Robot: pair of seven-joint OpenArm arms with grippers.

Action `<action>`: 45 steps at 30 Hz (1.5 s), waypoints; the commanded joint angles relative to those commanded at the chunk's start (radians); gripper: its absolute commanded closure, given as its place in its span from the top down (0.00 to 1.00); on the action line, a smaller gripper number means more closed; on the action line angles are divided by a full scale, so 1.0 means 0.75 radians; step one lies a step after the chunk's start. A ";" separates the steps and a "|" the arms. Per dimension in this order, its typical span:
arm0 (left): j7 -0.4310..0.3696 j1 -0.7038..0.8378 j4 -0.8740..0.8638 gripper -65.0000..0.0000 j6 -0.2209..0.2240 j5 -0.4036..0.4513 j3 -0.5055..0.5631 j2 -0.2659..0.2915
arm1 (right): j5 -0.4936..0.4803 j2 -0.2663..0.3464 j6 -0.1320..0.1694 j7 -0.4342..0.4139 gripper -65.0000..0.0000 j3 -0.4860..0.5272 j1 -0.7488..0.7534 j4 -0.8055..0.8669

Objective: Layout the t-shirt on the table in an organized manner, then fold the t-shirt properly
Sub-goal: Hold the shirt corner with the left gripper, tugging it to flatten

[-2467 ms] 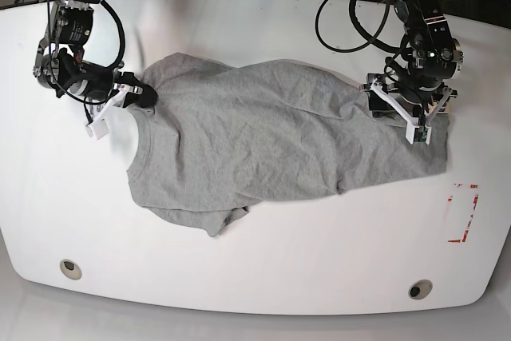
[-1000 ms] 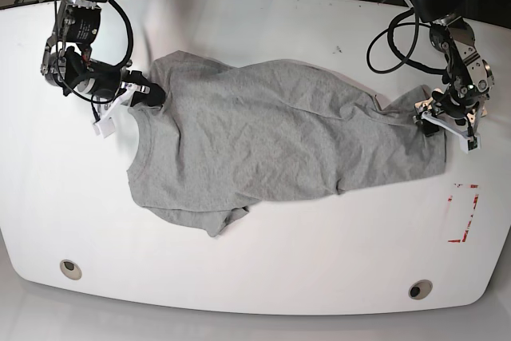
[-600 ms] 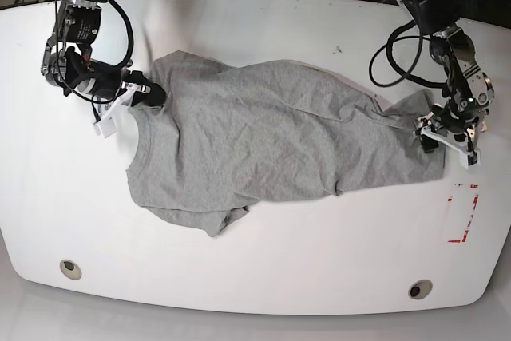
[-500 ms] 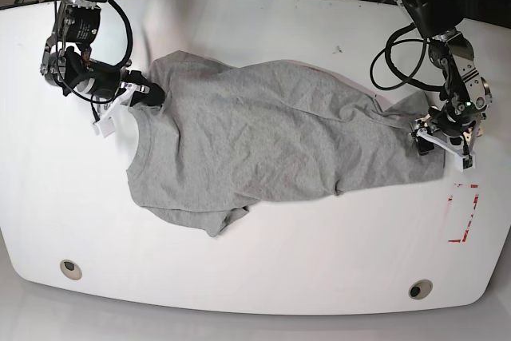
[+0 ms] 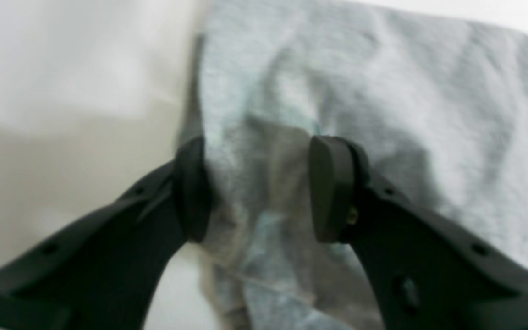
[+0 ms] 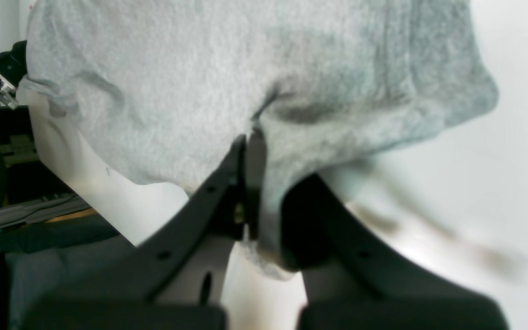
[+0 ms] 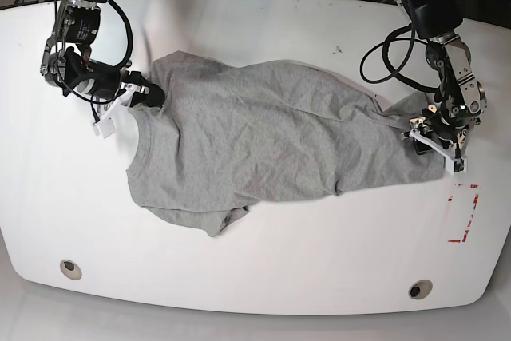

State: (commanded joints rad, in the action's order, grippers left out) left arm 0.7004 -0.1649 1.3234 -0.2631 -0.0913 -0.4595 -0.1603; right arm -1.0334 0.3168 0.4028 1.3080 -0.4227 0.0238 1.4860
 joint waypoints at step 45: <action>-0.072 0.065 0.037 0.07 0.000 0.000 -0.002 -0.041 | 0.000 -0.004 0.000 -0.002 0.00 -0.004 -0.002 0.000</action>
State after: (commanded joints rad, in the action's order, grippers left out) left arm 0.6467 -0.1158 1.3510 -0.2631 -0.0913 -0.4611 -0.1910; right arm -1.0334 0.3138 0.4028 1.3065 -0.4258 0.0222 1.4860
